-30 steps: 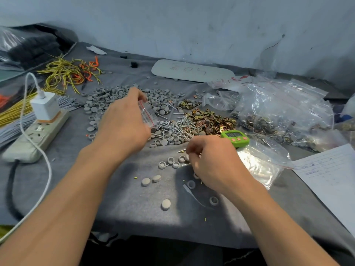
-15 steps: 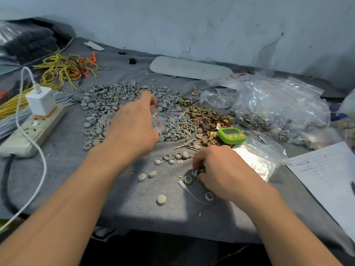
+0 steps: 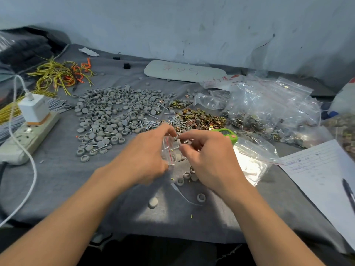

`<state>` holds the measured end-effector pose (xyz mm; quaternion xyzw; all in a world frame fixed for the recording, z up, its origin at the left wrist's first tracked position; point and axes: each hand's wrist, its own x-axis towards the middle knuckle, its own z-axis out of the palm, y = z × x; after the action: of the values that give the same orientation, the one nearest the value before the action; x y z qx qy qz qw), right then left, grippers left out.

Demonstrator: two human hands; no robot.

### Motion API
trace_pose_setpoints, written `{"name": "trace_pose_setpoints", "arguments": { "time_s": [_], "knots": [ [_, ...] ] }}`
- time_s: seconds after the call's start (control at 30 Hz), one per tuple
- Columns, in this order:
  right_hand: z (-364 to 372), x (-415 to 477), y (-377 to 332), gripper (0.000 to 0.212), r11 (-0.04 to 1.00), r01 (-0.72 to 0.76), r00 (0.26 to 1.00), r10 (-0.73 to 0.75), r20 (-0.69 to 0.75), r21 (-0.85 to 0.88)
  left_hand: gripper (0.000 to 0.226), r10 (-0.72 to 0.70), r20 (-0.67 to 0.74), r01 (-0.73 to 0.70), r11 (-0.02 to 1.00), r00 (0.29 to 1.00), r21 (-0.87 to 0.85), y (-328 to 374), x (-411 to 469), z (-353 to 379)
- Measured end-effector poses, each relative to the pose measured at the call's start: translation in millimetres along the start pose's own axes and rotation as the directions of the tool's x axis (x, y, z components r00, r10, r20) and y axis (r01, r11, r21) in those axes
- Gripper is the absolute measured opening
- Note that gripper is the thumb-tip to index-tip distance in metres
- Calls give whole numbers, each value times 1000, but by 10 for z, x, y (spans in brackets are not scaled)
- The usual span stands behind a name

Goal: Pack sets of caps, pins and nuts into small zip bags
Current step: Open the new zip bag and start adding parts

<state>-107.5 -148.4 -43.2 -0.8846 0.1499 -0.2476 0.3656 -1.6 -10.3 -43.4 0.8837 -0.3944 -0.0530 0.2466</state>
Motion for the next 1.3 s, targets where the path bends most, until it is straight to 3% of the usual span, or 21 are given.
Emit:
{"name": "trace_pose_setpoints", "arguments": {
  "time_s": [0.23, 0.4, 0.53, 0.67, 0.83, 0.97, 1.13, 1.23, 1.3],
  "knots": [
    [111, 109, -87, 23, 998, 24, 976, -34, 216, 49, 49, 64, 18, -56, 959, 998, -278, 48, 33, -54],
    [-29, 191, -46, 26, 947, -101, 994, 88, 58, 304, 50, 70, -64, -91, 898, 995, -430, -49, 83, -152],
    [-165, 151, 11, 20, 997, -70, 964, 74, 254, -26, 54, 11, -47, -35, 835, 999, -550, -146, 130, -168],
    [-127, 60, -33, 15, 996, -76, 954, 57, 293, 53, 55, -22, -22, 8, 863, 1000, -505, -142, 166, -133],
    [-76, 53, -49, 43, 997, -28, 986, 39, 161, -68, 63, 7, -20, -17, 837, 1000, -547, -130, 183, -155],
    [-11, 81, -75, 16, 1000, -20, 999, 20, 26, -17, 66, 67, 1, -54, 820, 998, -570, -92, 151, -155],
    [-27, 95, -107, 20, 988, 144, 982, -135, -130, 62, 68, 126, 120, -34, 813, 985, -581, -104, 143, -232],
    [-54, 95, -117, 21, 962, 246, 954, -219, -205, 120, 63, 232, 267, 23, 712, 935, -702, -117, 141, -289],
    [-64, 91, -134, 20, 947, 286, 942, -250, -223, 146, 56, 291, 279, 29, 643, 915, -766, -140, 153, -296]
  ]
}}
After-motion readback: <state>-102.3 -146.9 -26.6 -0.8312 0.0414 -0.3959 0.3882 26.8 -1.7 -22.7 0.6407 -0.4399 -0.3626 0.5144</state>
